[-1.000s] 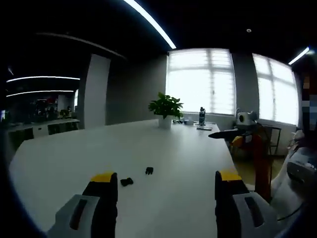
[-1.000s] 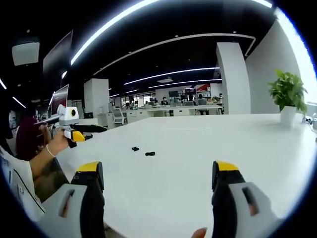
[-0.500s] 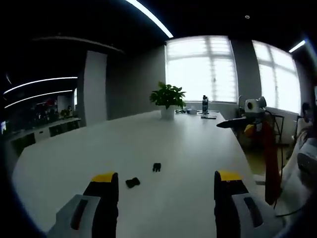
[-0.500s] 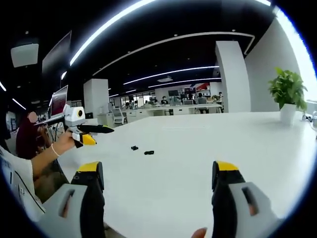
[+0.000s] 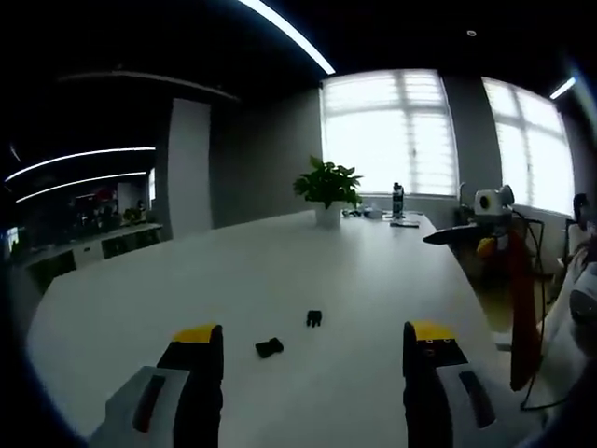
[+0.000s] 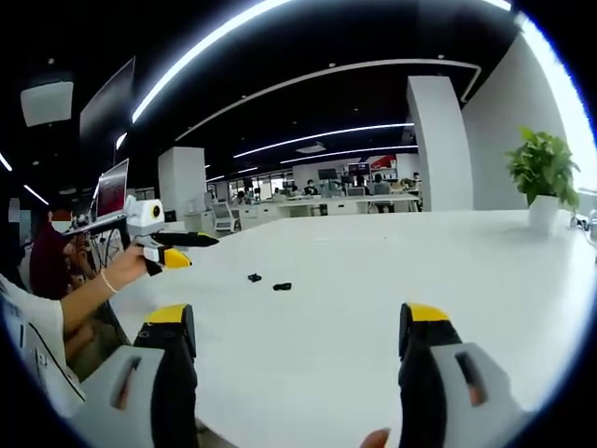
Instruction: Snap the two parts of the plastic buckle together until the buckle closes and remains connected.
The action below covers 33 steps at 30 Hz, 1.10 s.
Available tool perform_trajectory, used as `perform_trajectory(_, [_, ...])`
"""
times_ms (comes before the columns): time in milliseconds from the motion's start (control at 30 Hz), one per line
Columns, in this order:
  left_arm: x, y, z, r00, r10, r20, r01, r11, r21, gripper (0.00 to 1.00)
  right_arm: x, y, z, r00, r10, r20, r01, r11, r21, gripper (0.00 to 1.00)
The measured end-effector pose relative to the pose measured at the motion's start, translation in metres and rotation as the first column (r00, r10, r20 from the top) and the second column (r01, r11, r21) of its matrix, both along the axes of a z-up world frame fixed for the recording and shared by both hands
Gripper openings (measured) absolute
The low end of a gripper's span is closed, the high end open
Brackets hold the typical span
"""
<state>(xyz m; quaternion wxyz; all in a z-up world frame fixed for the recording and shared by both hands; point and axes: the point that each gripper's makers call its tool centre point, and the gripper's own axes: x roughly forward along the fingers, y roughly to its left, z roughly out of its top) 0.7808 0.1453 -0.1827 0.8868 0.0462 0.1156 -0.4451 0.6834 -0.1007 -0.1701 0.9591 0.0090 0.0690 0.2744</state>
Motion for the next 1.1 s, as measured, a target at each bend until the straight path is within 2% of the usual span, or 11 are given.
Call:
perform_trajectory(167, [0.01, -0.001, -0.006, 1.0, -0.005, 0.013, 0.005, 1.0, 0.012, 0.8, 0.001, 0.0, -0.001, 1.0, 0.001, -0.002, -0.001, 1.0, -0.002, 0.91])
perform_trajectory(400, [0.019, -0.003, -0.013, 1.0, -0.008, -0.02, 0.008, 0.999, 0.031, 0.8, 0.002, -0.003, -0.001, 1.0, -0.001, -0.005, 0.001, 1.0, -0.001, 0.91])
perform_trajectory(867, [0.044, 0.003, -0.023, 0.997, 0.012, -0.078, -0.012, 1.0, 0.002, 0.8, 0.002, -0.004, -0.002, 1.0, 0.002, -0.007, -0.002, 1.0, 0.0, 0.91])
perform_trajectory(1100, [0.054, 0.008, -0.025, 0.999, -0.004, -0.049, 0.004, 1.0, 0.01, 0.75, 0.003, -0.005, -0.003, 1.0, -0.001, -0.01, 0.001, 1.0, 0.003, 0.91])
